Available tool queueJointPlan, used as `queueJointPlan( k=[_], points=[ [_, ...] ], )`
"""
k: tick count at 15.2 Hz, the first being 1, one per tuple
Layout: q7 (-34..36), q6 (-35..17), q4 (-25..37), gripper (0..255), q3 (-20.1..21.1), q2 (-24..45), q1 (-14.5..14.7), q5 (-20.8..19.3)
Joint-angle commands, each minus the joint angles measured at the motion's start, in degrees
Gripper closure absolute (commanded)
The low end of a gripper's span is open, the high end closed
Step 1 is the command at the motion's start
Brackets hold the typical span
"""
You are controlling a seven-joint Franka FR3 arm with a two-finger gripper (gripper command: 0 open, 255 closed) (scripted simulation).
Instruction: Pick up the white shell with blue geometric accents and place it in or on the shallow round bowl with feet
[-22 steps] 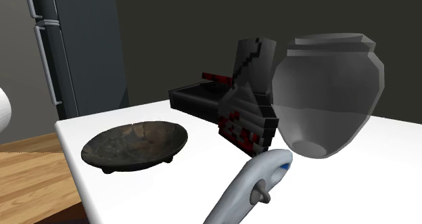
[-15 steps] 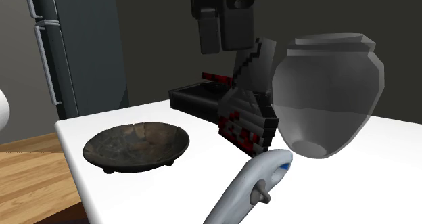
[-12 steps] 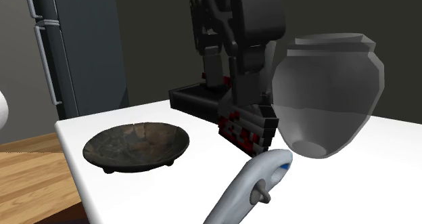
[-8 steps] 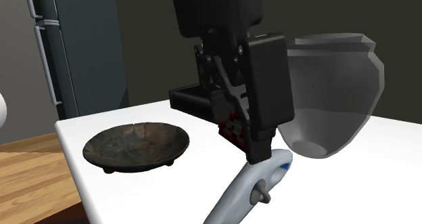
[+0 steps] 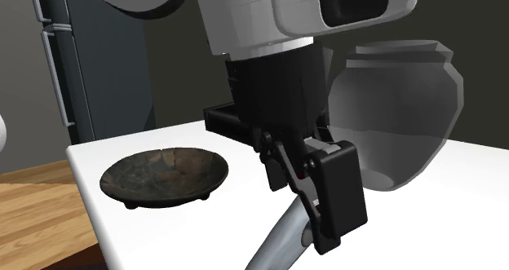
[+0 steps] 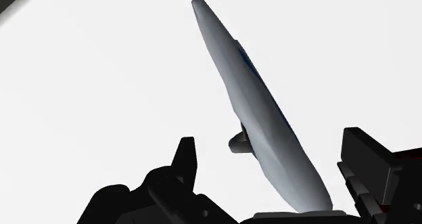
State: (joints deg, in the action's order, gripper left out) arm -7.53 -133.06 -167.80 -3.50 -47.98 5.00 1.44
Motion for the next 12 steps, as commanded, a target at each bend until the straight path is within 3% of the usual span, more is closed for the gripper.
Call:
queueJointPlan(
  k=[1, 9, 10, 12],
  points=[
    [0.12, -2.39, -0.66, 0, 0.12, 1.66, 0.28, 0.19],
    [0.11, -3.06, -0.85, 0, 0.11, 2.13, 0.32, 0.22],
    [0.11, -3.06, -0.85, 255, 0.11, 2.13, 0.32, 0.22],
    [0.11, -3.06, -0.85, 255, 0.11, 2.13, 0.32, 0.22]
  ],
)
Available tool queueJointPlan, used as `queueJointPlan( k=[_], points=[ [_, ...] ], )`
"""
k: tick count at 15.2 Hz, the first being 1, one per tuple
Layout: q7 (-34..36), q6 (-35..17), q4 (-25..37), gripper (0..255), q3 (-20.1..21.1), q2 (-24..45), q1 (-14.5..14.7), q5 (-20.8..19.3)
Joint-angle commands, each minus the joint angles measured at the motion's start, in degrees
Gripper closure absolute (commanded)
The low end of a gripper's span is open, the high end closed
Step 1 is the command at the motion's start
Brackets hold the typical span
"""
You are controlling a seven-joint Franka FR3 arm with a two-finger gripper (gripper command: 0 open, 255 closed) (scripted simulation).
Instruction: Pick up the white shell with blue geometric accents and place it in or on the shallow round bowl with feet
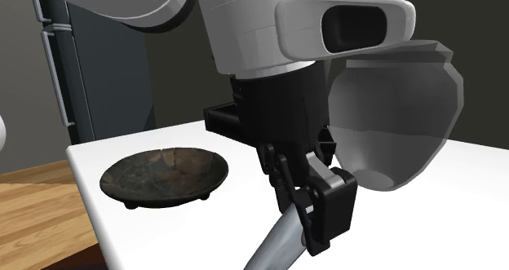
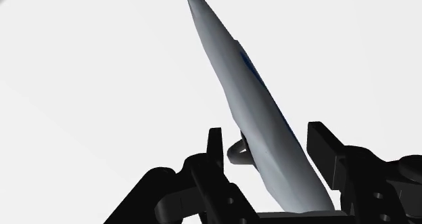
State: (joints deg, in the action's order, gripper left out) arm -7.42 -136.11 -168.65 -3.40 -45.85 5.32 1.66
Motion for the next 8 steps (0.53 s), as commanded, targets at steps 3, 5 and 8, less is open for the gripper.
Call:
queueJointPlan(
  k=[3, 5, 8],
  points=[
    [0.00, 0.00, 0.00, 255, 0.00, 0.00, 0.00, 0.00],
    [0.00, 0.00, 0.00, 255, 0.00, 0.00, 0.00, 0.00],
    [0.06, 1.04, 0.53, 255, 0.05, -0.52, -0.03, -0.02]
  ],
)
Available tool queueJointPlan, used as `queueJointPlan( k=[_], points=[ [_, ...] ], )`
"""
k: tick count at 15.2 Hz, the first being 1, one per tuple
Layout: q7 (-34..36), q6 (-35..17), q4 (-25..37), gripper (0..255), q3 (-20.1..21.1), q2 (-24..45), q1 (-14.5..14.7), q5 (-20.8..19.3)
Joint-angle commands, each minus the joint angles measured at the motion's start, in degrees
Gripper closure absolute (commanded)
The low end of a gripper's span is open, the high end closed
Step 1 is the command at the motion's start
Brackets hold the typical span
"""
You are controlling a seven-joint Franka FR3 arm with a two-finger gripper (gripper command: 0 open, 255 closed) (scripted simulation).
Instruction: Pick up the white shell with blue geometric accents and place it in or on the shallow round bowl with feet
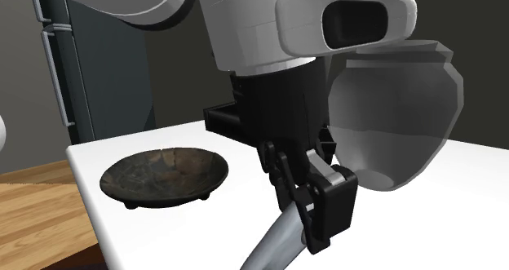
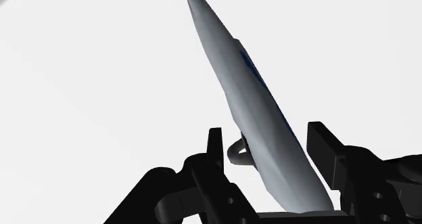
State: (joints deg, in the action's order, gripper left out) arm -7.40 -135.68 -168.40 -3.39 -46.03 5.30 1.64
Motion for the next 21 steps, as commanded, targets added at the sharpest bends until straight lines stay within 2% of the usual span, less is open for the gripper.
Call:
queueJointPlan(
  k=[1, 21],
  points=[
    [0.11, 1.64, 0.85, 255, 0.08, -0.81, -0.03, -0.03],
    [1.10, 19.39, 14.24, 255, 0.66, -5.18, -0.12, -0.15]
  ],
)
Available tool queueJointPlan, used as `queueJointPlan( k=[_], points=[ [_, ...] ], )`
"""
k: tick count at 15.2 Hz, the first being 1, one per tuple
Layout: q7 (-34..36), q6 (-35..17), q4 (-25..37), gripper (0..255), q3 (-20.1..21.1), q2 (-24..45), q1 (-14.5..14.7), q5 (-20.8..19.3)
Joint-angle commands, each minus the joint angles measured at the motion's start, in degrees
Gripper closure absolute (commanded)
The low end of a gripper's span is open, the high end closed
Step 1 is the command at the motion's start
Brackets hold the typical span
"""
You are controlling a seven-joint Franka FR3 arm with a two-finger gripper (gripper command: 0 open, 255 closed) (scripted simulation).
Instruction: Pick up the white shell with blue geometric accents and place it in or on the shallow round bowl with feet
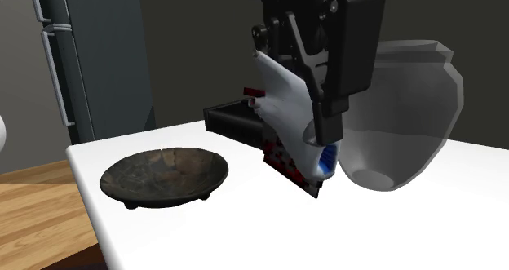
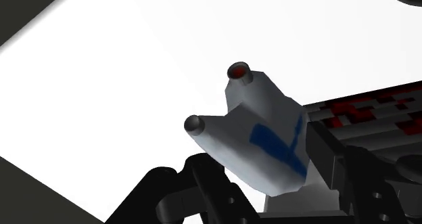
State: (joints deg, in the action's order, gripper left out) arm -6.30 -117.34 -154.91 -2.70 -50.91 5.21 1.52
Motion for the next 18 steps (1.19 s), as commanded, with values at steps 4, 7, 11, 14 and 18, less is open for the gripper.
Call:
queueJointPlan(
  k=[4, 7, 11, 14, 18],
  points=[
    [2.23, 4.69, 0.27, 255, 2.08, -4.51, 0.87, 1.07],
    [5.66, 8.68, -1.59, 255, 5.37, -10.52, 2.57, 3.10],
    [10.61, 14.22, -2.89, 255, 10.07, -17.64, 5.47, 6.43],
    [14.53, 18.29, -2.98, 255, 13.90, -22.08, 7.84, 9.38],
    [20.09, 23.27, -1.95, 255, 19.19, -26.50, 11.17, 13.62]
  ],
)
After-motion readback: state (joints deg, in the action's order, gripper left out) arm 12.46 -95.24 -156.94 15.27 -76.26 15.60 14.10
